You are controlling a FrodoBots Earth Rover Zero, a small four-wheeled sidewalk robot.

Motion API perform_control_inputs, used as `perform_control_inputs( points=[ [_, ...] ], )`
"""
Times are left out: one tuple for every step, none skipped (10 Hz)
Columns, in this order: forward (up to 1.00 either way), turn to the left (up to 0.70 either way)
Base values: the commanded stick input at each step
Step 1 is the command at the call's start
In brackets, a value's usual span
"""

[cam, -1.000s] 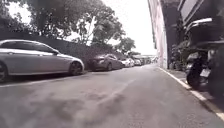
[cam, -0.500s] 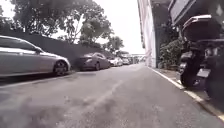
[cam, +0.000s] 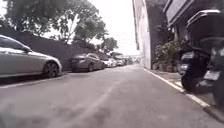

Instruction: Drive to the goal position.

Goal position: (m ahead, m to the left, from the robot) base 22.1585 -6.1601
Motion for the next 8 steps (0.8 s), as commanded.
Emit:
perform_control_inputs(
  points=[
    [0.45, 0.0],
    [0.45, 0.0],
    [0.45, 0.0],
    [0.45, 0.0],
    [0.45, 0.0],
    [0.45, 0.0],
    [0.45, -0.02],
    [0.45, -0.13]
  ],
)
